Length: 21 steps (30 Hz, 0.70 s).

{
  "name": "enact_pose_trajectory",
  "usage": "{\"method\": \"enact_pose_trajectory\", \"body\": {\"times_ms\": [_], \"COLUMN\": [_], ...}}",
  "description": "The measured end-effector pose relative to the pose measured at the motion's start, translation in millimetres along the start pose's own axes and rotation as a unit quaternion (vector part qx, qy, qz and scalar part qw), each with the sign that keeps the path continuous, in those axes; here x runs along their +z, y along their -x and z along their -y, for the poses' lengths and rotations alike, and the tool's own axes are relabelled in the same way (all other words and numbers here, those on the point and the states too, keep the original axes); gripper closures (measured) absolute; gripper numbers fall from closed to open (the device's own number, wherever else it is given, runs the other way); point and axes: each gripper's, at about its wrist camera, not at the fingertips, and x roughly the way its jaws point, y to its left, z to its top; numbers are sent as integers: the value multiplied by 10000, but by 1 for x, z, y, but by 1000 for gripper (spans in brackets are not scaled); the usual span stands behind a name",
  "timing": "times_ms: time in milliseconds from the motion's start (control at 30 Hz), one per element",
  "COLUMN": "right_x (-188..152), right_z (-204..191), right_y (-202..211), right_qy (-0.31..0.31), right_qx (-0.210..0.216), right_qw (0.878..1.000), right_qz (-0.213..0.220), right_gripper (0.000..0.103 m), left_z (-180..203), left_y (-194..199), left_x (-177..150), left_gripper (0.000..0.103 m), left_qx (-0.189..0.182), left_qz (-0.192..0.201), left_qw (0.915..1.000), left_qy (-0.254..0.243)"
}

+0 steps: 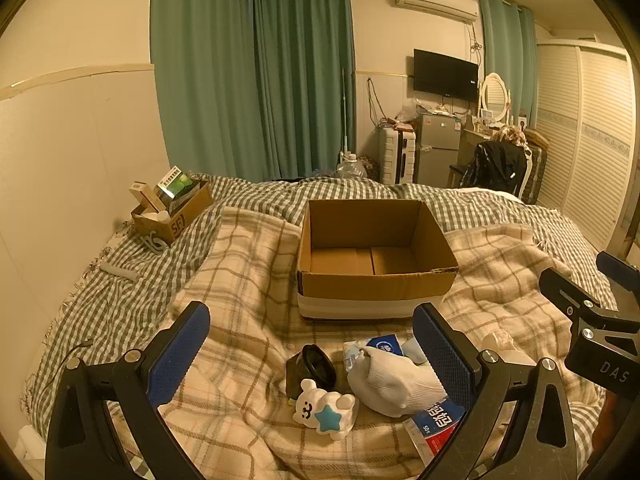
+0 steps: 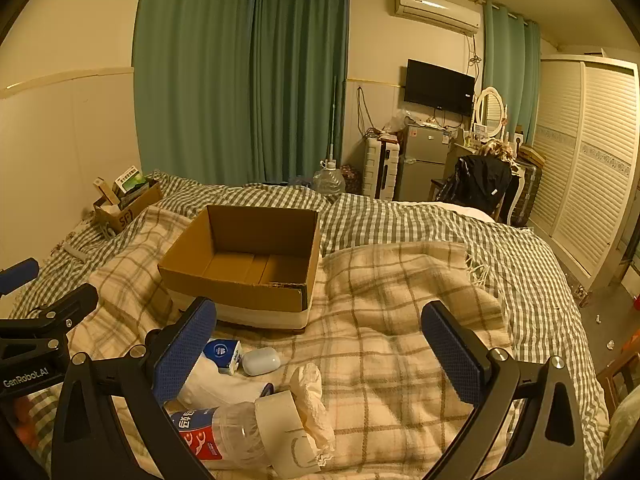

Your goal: Organize objects

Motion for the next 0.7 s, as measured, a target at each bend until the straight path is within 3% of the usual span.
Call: {"method": "enact_pose_trajectory", "body": {"times_ms": [700], "right_x": [1], "right_z": [0], "right_y": [1], "right_qy": [2], "right_qx": [4], "right_qw": [10000], "right_qz": [-32], "right_gripper": [0], "left_z": [-1], "left_y": [1], "left_x": [1], "left_gripper": [0], "left_qx": [6], "left_qz": [-26], "left_qw": [10000], "left_qy": [-26]}}
